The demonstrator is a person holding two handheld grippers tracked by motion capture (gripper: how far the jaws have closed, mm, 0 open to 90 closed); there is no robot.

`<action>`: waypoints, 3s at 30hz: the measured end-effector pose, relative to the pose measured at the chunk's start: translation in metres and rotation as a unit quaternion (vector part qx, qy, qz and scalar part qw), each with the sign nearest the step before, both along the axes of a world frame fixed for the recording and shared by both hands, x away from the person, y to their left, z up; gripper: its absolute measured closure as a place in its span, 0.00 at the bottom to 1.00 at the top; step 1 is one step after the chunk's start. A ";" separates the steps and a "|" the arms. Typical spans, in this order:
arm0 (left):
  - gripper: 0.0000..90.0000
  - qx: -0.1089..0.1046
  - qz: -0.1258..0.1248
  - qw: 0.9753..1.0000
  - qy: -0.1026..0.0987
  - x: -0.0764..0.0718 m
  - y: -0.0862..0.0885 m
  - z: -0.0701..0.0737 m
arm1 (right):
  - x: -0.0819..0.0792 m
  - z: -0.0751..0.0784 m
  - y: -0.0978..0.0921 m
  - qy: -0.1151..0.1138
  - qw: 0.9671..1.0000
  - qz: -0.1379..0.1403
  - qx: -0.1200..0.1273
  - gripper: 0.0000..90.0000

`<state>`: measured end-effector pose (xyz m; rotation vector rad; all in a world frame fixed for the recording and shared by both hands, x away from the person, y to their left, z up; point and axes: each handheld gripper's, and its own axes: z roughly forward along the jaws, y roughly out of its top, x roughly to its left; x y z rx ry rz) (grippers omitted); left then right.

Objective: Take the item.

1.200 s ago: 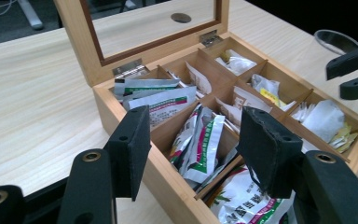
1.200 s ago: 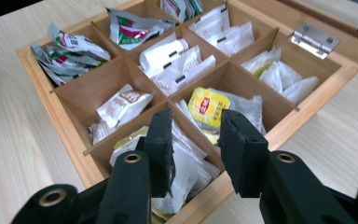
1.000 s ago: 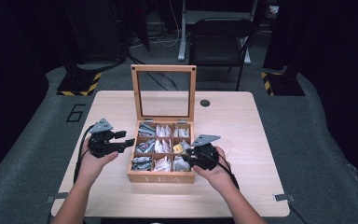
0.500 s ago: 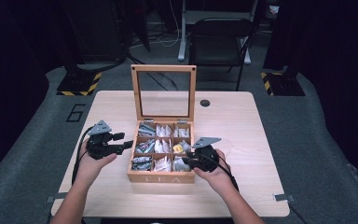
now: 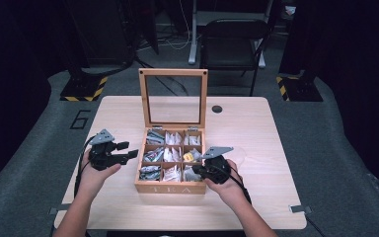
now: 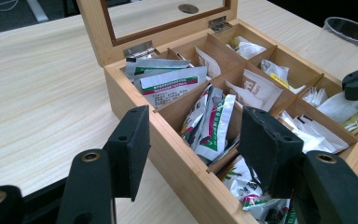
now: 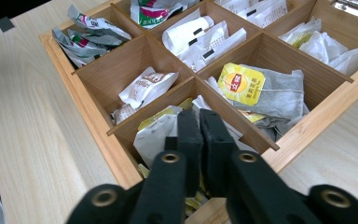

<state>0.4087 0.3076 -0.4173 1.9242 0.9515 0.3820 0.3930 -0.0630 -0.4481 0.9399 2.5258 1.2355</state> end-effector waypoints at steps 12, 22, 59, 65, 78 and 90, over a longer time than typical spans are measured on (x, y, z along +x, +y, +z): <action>0.48 -0.007 0.007 1.000 -0.005 -0.005 0.008 0.003 | -0.002 0.017 0.009 -0.008 1.000 0.018 -0.010 1.00; 0.48 -0.008 0.008 1.000 -0.009 -0.007 0.012 0.004 | 0.006 0.043 0.015 -0.008 0.999 0.038 -0.032 1.00; 0.48 -0.006 0.013 1.000 -0.009 -0.008 0.014 0.004 | 0.025 0.081 -0.014 -0.014 0.999 0.013 -0.031 1.00; 0.48 -0.006 0.013 1.000 -0.008 -0.008 0.014 0.004 | 0.030 0.088 -0.031 -0.024 0.999 -0.011 -0.035 1.00; 0.48 -0.007 0.018 1.000 -0.010 -0.008 0.015 0.004 | 0.039 0.099 -0.072 -0.035 0.996 -0.068 -0.035 1.00; 0.47 -0.006 0.018 1.000 -0.009 -0.007 0.015 0.003 | 0.041 0.097 -0.094 -0.035 0.993 -0.097 -0.053 1.00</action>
